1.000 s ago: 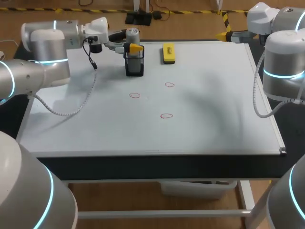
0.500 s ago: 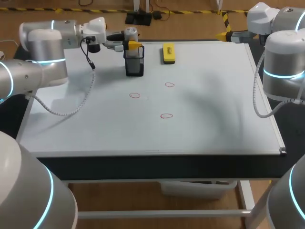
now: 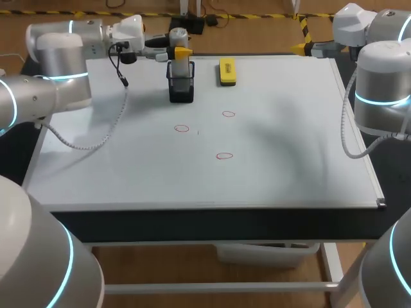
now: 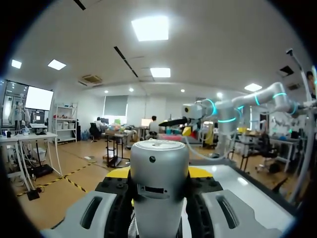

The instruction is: Pick up the inspection probe, press it on each red-marked spot on the whiteboard one by one, put down the probe, pick up the eraser, and wipe off all the red marks.

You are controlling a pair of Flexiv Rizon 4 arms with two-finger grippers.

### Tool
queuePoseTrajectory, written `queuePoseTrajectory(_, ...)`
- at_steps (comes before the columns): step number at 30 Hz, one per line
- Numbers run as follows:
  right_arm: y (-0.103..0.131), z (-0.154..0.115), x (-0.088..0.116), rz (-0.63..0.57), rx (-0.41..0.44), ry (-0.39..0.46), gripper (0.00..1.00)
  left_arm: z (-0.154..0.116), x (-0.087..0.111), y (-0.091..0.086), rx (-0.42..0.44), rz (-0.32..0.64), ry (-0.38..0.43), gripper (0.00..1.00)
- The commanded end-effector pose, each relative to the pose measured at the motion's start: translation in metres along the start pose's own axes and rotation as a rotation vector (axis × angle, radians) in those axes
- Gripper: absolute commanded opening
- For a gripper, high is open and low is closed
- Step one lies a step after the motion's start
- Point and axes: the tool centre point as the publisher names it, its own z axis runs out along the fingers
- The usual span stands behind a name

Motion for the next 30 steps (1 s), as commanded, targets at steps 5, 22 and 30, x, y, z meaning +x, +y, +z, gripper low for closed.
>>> queuePoseTrajectory(5,0.000,0.000,0.000,0.000,0.001,0.000,1.00,-0.005,0.007,-0.028,-0.023,0.011,-0.020,0.00)
queuePoseTrajectory(22,0.000,0.000,0.000,0.000,0.001,0.000,1.00,-0.008,0.009,-0.070,0.006,0.017,-0.038,0.00)
queuePoseTrajectory(30,0.000,0.000,0.000,0.000,0.001,0.000,1.00,-0.019,0.014,-0.085,0.022,0.035,-0.070,0.00)
